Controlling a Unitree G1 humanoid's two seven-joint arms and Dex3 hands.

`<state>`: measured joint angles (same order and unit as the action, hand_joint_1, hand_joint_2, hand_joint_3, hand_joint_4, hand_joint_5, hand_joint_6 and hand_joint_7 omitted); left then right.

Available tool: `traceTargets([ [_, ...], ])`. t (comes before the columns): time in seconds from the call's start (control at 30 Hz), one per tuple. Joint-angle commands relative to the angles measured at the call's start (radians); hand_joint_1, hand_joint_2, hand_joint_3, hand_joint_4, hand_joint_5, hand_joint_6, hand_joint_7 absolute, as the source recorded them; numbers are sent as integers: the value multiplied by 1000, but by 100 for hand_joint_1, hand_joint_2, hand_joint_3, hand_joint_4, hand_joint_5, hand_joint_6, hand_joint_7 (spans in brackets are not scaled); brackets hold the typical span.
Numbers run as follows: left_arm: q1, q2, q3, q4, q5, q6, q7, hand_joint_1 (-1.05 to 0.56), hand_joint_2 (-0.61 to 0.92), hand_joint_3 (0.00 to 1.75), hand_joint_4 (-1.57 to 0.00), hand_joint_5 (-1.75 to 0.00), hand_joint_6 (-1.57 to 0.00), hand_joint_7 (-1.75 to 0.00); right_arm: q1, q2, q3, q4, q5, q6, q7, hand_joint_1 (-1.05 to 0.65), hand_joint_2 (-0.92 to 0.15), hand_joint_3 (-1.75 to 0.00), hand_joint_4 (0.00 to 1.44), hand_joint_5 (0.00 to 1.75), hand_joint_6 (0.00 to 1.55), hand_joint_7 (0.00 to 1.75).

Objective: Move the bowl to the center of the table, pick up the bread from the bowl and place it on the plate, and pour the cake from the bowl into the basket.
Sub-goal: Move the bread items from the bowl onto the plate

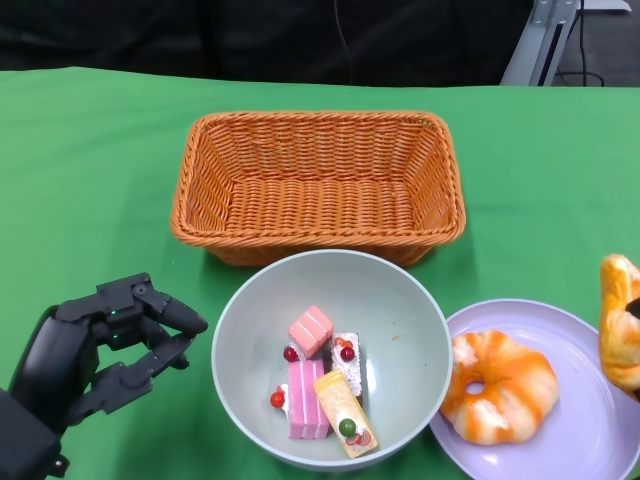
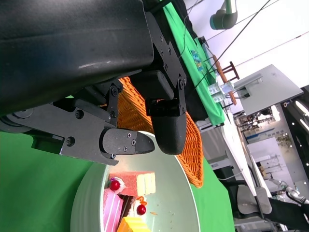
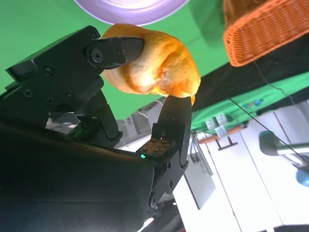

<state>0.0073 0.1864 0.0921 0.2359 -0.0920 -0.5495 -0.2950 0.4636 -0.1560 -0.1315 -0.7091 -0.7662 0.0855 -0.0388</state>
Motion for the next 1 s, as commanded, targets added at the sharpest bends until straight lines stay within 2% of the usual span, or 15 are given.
traceTargets([
  [0.03, -9, 16, 10, 13, -6, -20, -3, -13, 92, 28, -77, -134, -81, -99, 4, -1, -7, 13, -2, -6, -12, -10, -68, -56, 81, 175, 75, 121],
  [0.17, -11, 16, 9, 16, -2, -22, 0, -13, 92, 28, -77, -134, -81, -99, 5, -1, 10, 29, 2, 1, 7, -9, -69, -54, 81, 175, 75, 120],
  [0.23, -13, 18, 10, 20, -1, -24, 0, -11, 92, 29, -77, -134, -81, -100, 7, -3, 42, 71, 7, 7, 29, -10, -78, -33, 80, 175, 80, 104],
  [0.3, -12, 19, 11, 16, -1, -19, 1, -10, 92, 29, -77, -134, -80, -99, 8, -13, 64, 101, 4, 26, 62, -11, -85, -23, 78, 175, 81, 100],
  [0.37, -10, 19, 11, 12, -2, -14, 2, -11, 92, 29, -77, -133, -80, -99, 7, -20, 73, 114, 2, 38, 83, -11, -88, -19, 78, 175, 81, 101],
  [0.47, -12, 21, 13, 16, 0, -25, 1, -10, 92, 29, -77, -134, -81, -98, 8, -40, 88, 172, 23, 0, 80, -7, -87, -15, 78, 175, 82, 103],
  [0.6, -10, 24, 13, 9, 1, -21, 0, -10, 92, 29, -77, -134, -81, -98, 4, -62, 110, 255, 24, -55, 43, -6, -90, -10, 79, 175, 77, 122],
  [0.7, -7, 24, 12, -1, -1, -11, 1, -10, 92, 30, -77, -134, -81, -99, -1, -59, 139, 288, 10, -39, 59, -7, -92, -10, 77, 175, 74, 121],
  [0.8, -5, 24, 12, -8, -6, 0, -1, -10, 92, 30, -77, -135, -81, -99, -8, -78, 160, 320, 0, -43, 65, -9, -92, -10, 73, 175, 74, 110],
  [0.87, -6, 23, 12, -5, -2, -7, 1, -10, 92, 30, -77, -135, -81, -99, -18, -94, 176, 349, -14, -55, 54, -10, -92, -8, 70, 175, 83, 87],
  [0.9, -7, 23, 12, -3, 0, -12, 2, -10, 92, 29, -77, -135, -81, -99, -22, -98, 181, 359, -18, -56, 49, -11, -92, -7, 70, 173, 91, 70],
  [1.0, -7, 24, 12, -4, 0, -9, 1, -10, 92, 29, -77, -135, -81, -99, -43, -112, 208, 399, -45, -36, 55, -12, -92, -7, 71, 167, 101, 39],
])
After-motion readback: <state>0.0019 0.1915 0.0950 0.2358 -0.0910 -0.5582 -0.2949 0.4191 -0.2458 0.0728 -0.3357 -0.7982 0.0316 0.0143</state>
